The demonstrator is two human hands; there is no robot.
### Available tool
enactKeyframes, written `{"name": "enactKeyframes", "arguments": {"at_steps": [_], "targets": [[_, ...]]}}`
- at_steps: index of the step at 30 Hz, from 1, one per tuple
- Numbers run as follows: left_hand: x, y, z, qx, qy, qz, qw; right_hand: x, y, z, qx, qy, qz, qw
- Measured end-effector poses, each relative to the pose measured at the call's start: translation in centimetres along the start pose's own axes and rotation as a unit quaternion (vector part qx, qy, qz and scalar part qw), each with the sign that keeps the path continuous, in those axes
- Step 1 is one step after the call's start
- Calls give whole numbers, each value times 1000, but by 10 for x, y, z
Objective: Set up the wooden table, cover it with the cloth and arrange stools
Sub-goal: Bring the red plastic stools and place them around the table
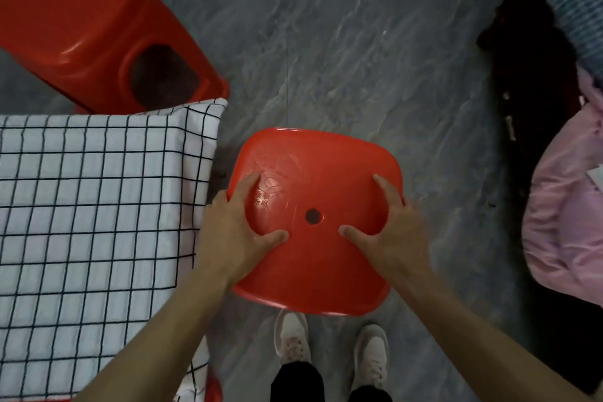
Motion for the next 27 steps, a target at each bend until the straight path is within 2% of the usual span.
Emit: {"name": "enactKeyframes", "arguments": {"at_steps": [9,12,19,27], "targets": [[30,-8,-24,53,-4,-60,997,-9,-46,11,24,-52,-5,998],[38,-11,-27,71,-6,-49,996,-6,-49,12,38,-59,1,998],[33,-14,-13,96,20,-48,994,5,-47,7,-4,-72,-25,997],[28,-12,-6,201,16,-50,978,6,-42,13,-17,-57,-61,996]]}}
Point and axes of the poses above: each hand's wrist, its own x-axis towards the middle knuckle, its own y-axis out of the back of the hand, z = x × y, the point moved 1 cm from there along x, towards the middle knuckle
